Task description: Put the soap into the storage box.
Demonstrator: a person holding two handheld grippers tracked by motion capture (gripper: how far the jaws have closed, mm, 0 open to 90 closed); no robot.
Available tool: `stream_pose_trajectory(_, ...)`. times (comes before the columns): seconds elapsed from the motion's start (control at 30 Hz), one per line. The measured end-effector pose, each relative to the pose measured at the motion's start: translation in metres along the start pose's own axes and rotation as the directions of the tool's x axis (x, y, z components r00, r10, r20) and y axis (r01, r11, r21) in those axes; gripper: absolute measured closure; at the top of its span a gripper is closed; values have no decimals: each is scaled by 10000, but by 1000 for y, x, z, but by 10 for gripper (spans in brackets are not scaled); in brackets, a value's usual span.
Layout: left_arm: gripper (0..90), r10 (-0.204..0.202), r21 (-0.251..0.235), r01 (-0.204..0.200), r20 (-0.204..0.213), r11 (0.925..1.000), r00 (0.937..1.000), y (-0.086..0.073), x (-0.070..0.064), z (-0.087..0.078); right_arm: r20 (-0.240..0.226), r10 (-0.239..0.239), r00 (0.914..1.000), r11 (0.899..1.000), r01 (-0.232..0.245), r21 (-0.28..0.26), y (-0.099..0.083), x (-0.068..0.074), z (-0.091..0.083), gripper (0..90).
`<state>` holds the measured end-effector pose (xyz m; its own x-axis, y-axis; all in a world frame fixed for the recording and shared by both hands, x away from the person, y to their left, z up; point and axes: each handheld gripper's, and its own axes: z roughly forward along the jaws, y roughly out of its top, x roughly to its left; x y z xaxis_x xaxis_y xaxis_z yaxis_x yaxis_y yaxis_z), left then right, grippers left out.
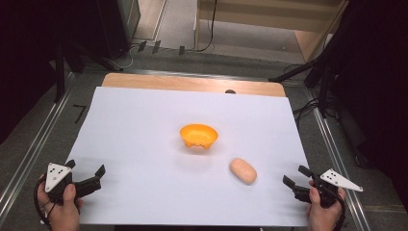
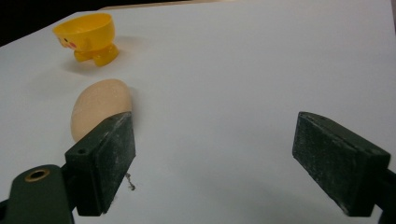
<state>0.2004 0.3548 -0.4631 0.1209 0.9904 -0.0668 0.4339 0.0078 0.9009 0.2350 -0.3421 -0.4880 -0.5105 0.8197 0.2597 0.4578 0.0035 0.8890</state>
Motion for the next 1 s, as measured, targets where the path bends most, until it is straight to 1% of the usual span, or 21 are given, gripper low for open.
stream_pose_trajectory(0.1, 0, 22, 11, -22, -34, 10000, 10000, 0, 0, 0, -24, -35, 10000, 9999, 36, 110, 1, 1, 0, 140)
stream_pose_trajectory(0.2, 0, 69, 19, -69, -53, 10000, 10000, 0, -1, 0, -44, -780, 9969, 9916, 781, 1034, 10, 6, 3, 137)
stream_pose_trajectory(0.23, 0, 69, 19, -69, -53, 10000, 10000, 0, -1, 0, -44, -780, 9969, 9916, 781, 1034, 10, 6, 3, 137)
stream_pose_trajectory(0.27, 0, 55, 26, -55, -57, 10000, 10000, 0, -1, 0, -26, -1051, 9945, 9836, 1043, 1475, 14, 8, 5, 135)
stream_pose_trajectory(0.3, 0, 36, 52, -35, -85, 10000, 10000, 0, -1, 1, 17, -1571, 9876, 9674, 1536, 2012, 20, 13, 8, 130)
stream_pose_trajectory(0.33, 0, 36, 52, -35, -85, 10000, 10000, 0, -1, 1, 17, -1571, 9876, 9674, 1536, 2012, 20, 13, 8, 130)
stream_pose_trajectory(0.4, 0, 78, 69, -77, -113, 9999, 9999, 0, -1, 1, -160, -1824, 9831, 9477, 1801, 2634, 30, 18, 12, 130)
stream_pose_trajectory(0.43, 0, 106, 98, -105, -123, 9999, 9999, 0, -1, 1, -160, -1824, 9831, 9477, 1801, 2634, 30, 18, 12, 130)
stream_pose_trajectory(0.47, 0, 124, 96, -123, -111, 9999, 9999, 0, -1, 1, -236, -1936, 9808, 9396, 1923, 2832, 33, 19, 14, 129)
stream_pose_trajectory(0.53, 0, 68, 52, -68, -112, 10000, 9999, 0, -1, 1, -472, -2140, 9757, 9026, 2160, 3723, 43, 23, 19, 127)
stream_pose_trajectory(0.57, 0, 55, 46, -55, -116, 10000, 9999, 0, -1, 1, -472, -2140, 9757, 9026, 2160, 3723, 43, 23, 19, 126)
stream_pose_trajectory(0.63, 0, 71, 57, -70, -121, 10000, 9999, 0, -1, 1, -584, -2294, 9716, 8725, 2319, 4301, 48, 27, 24, 121)
stream_pose_trajectory(0.67, 0, 92, 72, -92, -124, 9999, 9999, 0, -1, 1, -727, -2466, 9664, 8445, 2511, 4730, 54, 32, 29, 121)
stream_pose_trajectory(0.7, 0, 92, 72, -92, -124, 9999, 9999, 0, -1, 1, -784, -2547, 9638, 8312, 2597, 4916, 56, 34, 32, 121)
stream_pose_trajectory(0.73, 0, 90, 70, -90, -128, 9999, 9999, 0, -1, 1, -784, -2547, 9638, 8312, 2597, 4916, 56, 34, 32, 121)
stream_pose_trajectory(0.83, 0, 58, 67, -58, -112, 10000, 9999, 0, -1, 1, -934, -2732, 9574, 7889, 2785, 5478, 64, 40, 40, 115)
stream_pose_trajectory(0.87, 0, 64, 68, -64, -111, 10000, 9999, 0, -1, 1, -1074, -2777, 9547, 7648, 2873, 5766, 69, 43, 44, 110)
stream_pose_trajectory(0.9, 0, 74, 68, -73, -117, 9999, 9999, 0, -1, 1, -1074, -2777, 9547, 7648, 2873, 5766, 69, 43, 44, 110)
stream_pose_trajectory(0.93, 0, 94, 67, -93, -109, 9999, 9999, 0, -1, 1, -1188, -2882, 9502, 7456, 3005, 5949, 74, 45, 48, 108)
stream_pose_trajectory(0.97, 0, 94, 67, -93, -109, 9999, 9999, 0, -1, 1, -1229, -2894, 9493, 7346, 3025, 6074, 76, 47, 49, 106)
stream_pose_trajectory(1.0, 0, 84, 66, -83, -112, 9999, 9999, 0, -1, 1, -1229, -2894, 9493, 7346, 3025, 6074, 76, 47, 49, 106)
